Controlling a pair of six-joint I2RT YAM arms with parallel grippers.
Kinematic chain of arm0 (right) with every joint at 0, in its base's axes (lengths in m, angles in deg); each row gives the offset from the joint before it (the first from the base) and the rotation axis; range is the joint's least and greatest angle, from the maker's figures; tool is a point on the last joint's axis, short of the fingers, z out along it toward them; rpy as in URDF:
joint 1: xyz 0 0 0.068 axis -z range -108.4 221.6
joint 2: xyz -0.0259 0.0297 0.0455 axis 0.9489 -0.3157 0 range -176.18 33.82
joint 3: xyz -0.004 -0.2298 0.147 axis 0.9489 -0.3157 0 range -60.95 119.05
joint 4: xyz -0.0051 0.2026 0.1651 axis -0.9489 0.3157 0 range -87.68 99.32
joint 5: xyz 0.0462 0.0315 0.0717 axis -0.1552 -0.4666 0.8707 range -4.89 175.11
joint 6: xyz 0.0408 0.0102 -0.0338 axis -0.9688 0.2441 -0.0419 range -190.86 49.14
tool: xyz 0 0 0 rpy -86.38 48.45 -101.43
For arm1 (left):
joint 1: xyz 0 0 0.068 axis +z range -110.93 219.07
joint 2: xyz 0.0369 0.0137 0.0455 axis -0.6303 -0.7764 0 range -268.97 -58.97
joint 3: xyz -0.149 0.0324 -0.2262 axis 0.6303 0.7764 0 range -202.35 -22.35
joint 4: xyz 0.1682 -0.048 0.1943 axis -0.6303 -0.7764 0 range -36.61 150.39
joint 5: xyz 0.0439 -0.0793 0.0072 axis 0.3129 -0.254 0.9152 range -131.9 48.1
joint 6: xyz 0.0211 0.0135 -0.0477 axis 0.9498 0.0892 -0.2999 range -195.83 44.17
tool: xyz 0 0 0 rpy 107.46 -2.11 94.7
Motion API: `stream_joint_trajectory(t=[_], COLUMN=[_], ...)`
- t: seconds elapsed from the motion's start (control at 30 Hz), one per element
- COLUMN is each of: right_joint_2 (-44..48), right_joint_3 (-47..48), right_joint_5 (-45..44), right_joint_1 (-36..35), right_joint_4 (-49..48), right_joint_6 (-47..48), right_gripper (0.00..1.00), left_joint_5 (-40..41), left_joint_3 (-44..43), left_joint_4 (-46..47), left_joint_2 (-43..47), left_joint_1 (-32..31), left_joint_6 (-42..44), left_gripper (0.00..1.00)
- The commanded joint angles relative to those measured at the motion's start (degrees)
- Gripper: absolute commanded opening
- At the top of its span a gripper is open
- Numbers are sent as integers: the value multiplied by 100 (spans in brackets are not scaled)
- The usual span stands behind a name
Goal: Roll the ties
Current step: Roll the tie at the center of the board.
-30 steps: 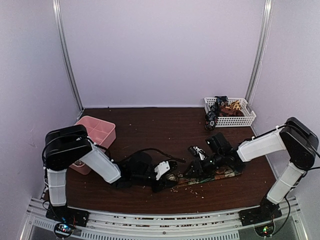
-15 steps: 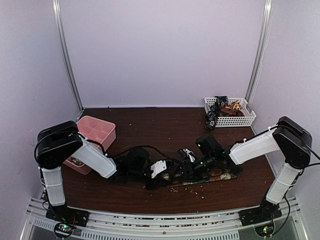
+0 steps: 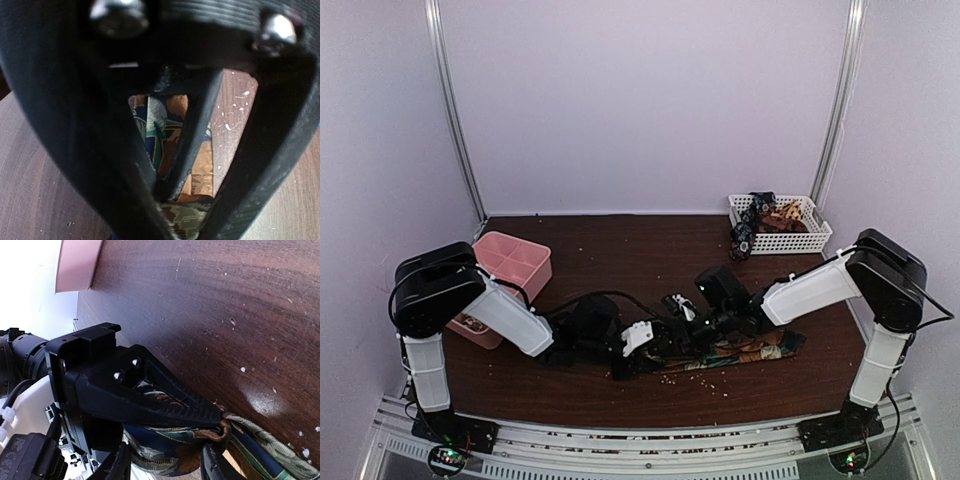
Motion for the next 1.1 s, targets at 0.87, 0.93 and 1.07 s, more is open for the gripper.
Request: stream_joint_trajectory(t=[0.87, 0.93, 1.07], right_joint_2=[-82, -117, -210], right_joint_3=[-1075, -1108, -1047], right_joint_5=[-358, -358, -468], right_joint_1=[429, 474, 474], right_joint_4=[168, 153, 287], right_joint_6=[754, 786, 899], right_gripper=[0, 0, 0], left_joint_5=[602, 641, 824], left_joint_3=[1112, 1113, 849], left_joint_4=[2446, 2780, 2867], left_joint_2=[28, -163, -440], left_joint_1=[-38, -99, -293], left_joint_6=[-1065, -1175, -1200], left_gripper=[79, 79, 79])
